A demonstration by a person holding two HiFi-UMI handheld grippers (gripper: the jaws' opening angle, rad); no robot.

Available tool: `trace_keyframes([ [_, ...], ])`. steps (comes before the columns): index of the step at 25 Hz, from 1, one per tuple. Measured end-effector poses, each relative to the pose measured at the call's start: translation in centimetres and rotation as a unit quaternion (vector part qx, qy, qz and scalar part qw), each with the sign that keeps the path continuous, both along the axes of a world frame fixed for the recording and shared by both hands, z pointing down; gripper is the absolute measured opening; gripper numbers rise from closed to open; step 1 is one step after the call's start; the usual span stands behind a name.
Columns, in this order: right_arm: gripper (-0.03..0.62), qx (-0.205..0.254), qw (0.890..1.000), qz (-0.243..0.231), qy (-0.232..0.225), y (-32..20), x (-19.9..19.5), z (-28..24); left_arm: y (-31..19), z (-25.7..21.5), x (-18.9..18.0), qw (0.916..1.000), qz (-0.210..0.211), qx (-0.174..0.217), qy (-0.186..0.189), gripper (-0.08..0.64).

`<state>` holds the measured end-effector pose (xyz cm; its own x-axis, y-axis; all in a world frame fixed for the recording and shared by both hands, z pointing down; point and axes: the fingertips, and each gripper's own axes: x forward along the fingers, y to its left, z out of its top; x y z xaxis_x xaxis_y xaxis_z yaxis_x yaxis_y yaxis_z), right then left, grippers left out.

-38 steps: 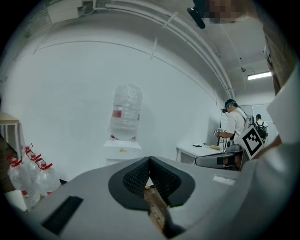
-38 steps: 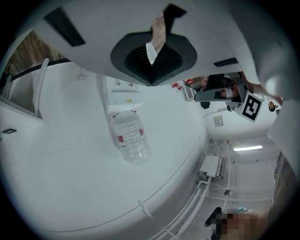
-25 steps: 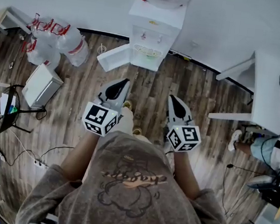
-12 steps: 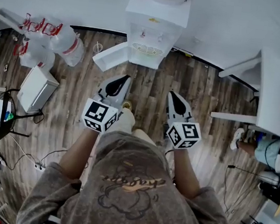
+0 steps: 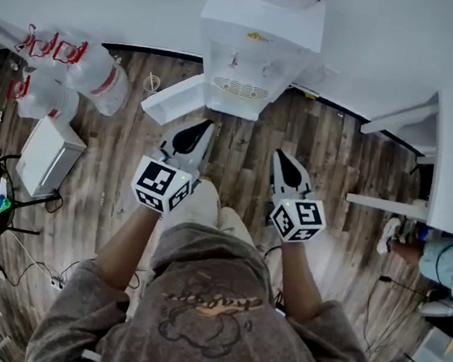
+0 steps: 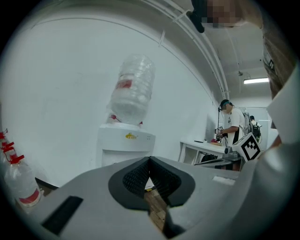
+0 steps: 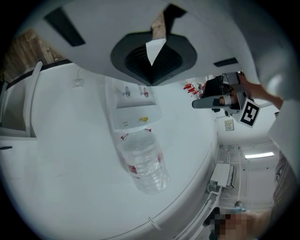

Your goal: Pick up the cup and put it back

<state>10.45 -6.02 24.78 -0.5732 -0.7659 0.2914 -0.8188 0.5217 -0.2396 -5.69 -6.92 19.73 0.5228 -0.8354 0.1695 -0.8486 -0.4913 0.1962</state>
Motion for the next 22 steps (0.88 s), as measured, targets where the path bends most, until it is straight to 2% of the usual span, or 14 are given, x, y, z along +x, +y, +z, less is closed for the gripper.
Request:
trace_keyframes([
  [6, 0.002, 0.009, 1.000, 0.002, 0.002, -3.4, -0.7, 5.7, -3.3, 5.9, -0.1, 0.9998, 0.015, 0.007, -0.007, 0.003],
  [12, 0.000, 0.010, 1.000, 0.004, 0.000, -6.3, -0.6, 13.1, -5.8, 13.9, -0.3, 0.9995, 0.024, 0.003, -0.021, 0.003],
  [22, 0.000, 0.026, 0.999, -0.014, -0.014, -10.2, -1.2, 24.5, -9.3, 25.7, -0.4, 0.9997, 0.018, 0.013, -0.011, 0.003],
])
